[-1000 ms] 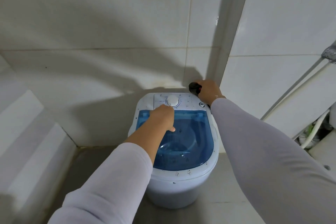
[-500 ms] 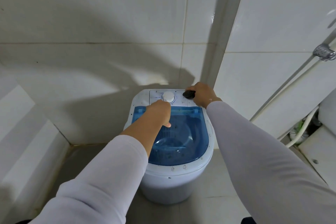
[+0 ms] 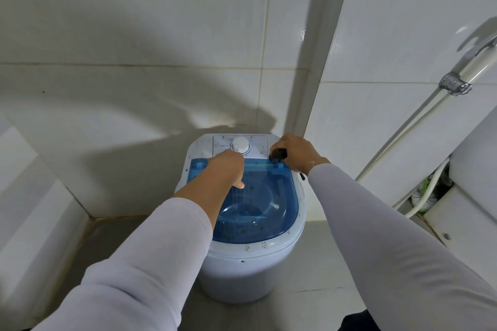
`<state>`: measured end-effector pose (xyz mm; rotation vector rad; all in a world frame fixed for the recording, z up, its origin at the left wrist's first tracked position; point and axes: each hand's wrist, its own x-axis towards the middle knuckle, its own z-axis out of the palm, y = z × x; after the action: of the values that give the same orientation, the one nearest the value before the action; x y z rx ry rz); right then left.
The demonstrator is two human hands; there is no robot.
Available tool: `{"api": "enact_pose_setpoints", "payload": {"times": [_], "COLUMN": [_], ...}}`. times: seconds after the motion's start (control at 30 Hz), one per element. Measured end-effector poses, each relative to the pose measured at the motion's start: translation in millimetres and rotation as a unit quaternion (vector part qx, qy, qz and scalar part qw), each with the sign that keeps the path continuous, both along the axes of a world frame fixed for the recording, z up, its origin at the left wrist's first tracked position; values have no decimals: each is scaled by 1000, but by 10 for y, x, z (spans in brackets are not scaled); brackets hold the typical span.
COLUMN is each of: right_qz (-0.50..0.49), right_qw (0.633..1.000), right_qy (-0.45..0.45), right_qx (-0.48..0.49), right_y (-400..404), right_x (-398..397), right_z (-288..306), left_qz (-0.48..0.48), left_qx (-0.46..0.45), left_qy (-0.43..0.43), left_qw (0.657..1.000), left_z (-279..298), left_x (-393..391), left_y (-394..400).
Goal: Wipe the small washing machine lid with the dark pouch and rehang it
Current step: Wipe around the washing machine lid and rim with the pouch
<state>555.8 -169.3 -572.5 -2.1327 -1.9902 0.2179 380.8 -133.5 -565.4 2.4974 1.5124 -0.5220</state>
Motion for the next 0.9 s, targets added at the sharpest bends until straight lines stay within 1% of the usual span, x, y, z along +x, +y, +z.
{"api": "enact_pose_setpoints", "payload": {"times": [0.07,0.13,0.2,0.23,0.3,0.37,0.4,0.47,0.6,0.73,0.9], "right_qz": [-7,-17,-39,-60,-121,-165,-172,-170,-177,-185,-210], "right_qw": [1000,999,993,987,974,965,964,966,963,972,958], "right_qy": [11,30,90,133,189,187,178,168,178,135,189], "right_qx": [3,-24,-66,-65,8,81,94,95,99,52,43], "right_y": [-30,-32,-34,-39,-50,-38,-15,38,162,195,68], "right_x": [-10,23,105,142,207,238,238,205,117,70,98], "right_z": [13,48,111,156,237,280,286,267,194,49,-69], "left_qz": [0,-1,-1,-2,-3,-2,-2,-5,-10,-13,-19], "left_qx": [0,2,5,7,8,7,6,9,15,8,2], "left_qy": [-4,-8,-14,-16,-12,-7,-5,-6,-13,-8,14], "left_qw": [1000,1000,1000,1000,1000,1000,1000,1000,1000,1000,1000], "left_z": [7,-1,-12,-20,-37,-42,-48,-59,-69,-56,-26], "left_x": [-11,-23,-28,-29,-25,-7,-1,1,-10,-15,-2], "left_y": [-9,-9,-6,0,14,28,36,46,50,63,85]}}
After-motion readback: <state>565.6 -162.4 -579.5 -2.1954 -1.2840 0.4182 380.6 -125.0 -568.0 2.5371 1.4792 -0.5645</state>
